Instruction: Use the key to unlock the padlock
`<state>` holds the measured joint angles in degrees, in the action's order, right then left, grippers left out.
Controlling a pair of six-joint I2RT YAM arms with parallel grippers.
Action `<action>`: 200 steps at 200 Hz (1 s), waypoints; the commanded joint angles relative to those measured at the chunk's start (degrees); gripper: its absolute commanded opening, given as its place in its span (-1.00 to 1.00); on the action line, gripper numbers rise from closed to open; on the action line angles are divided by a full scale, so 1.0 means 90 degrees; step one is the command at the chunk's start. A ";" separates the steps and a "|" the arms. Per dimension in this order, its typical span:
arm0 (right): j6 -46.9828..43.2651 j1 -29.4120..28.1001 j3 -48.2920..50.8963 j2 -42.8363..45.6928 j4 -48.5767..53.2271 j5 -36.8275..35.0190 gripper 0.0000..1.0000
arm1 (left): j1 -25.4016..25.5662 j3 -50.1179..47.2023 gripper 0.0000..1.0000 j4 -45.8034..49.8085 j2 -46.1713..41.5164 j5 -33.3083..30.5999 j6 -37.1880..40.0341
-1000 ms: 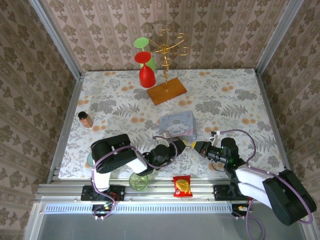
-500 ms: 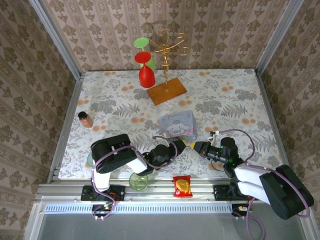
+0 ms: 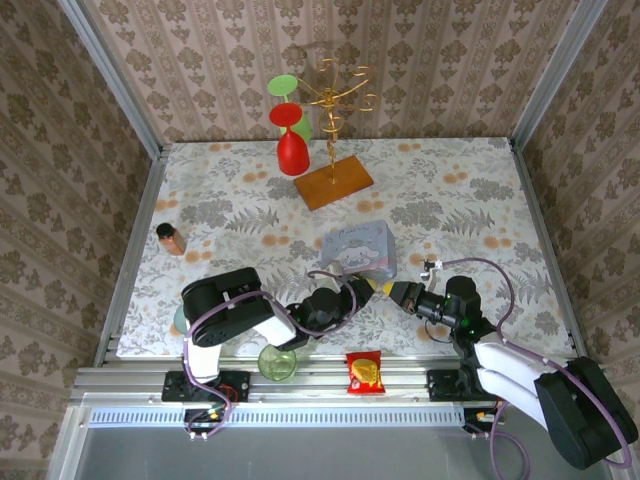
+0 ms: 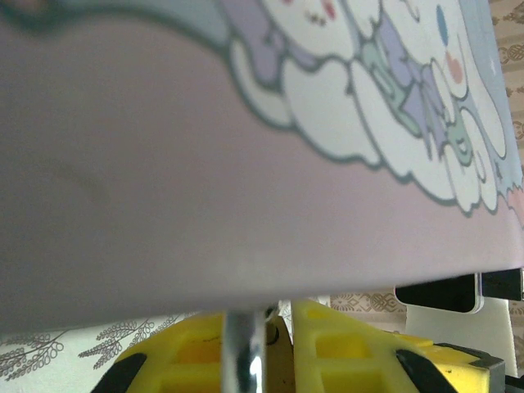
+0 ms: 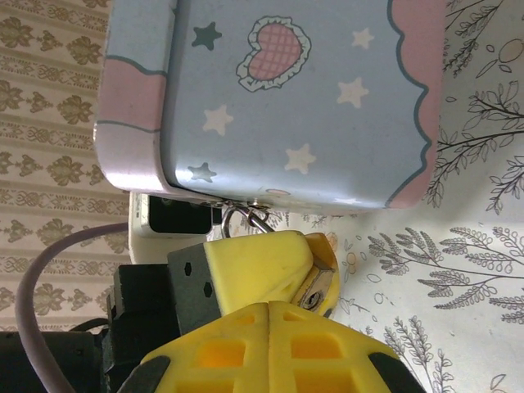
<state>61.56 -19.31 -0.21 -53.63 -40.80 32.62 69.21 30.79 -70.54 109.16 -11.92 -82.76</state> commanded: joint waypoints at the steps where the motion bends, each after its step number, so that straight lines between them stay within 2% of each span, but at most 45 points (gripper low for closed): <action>1: -0.0264 0.0030 0.0120 0.0037 0.0187 -0.0041 -1.00 | -0.0053 0.0012 -0.95 0.0116 0.0097 0.0096 -0.0123; 21: -0.0533 0.0048 0.0083 0.0368 0.0816 -0.0095 -1.00 | -0.0063 0.0037 -0.95 0.0674 0.0073 0.0214 0.0036; 51: -0.0964 0.0059 0.0011 0.1261 0.2151 -0.0374 -1.00 | -0.0053 0.0395 -0.96 0.2394 -0.0385 0.0353 0.0522; 78: -0.1073 0.0077 -0.0028 0.1837 0.2792 -0.0499 -1.00 | -0.0130 0.0342 -1.00 0.2614 -0.0421 0.0394 0.0573; 130: -0.1157 0.0086 -0.0129 0.1419 0.2269 -0.0438 -1.00 | -0.0285 0.0292 -0.98 0.3350 -0.0368 0.0297 0.0980; 146: -0.1246 0.0085 -0.0289 0.1235 0.2156 -0.0418 -1.00 | -0.0375 0.0128 -0.96 0.2825 -0.0303 0.0432 0.0961; 169: -0.1441 0.0086 -0.0543 0.0973 0.2178 -0.0391 -1.00 | -0.0301 0.0533 -0.92 0.3954 -0.0575 0.0359 0.1393; 200: -0.1518 0.0086 -0.0698 0.0542 0.1919 -0.0323 -1.00 | -0.0285 0.0590 -0.79 0.4424 -0.0709 0.0325 0.1625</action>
<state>49.98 -18.87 -4.47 -46.61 -20.60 29.15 66.87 36.05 -40.23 103.81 -9.45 -68.90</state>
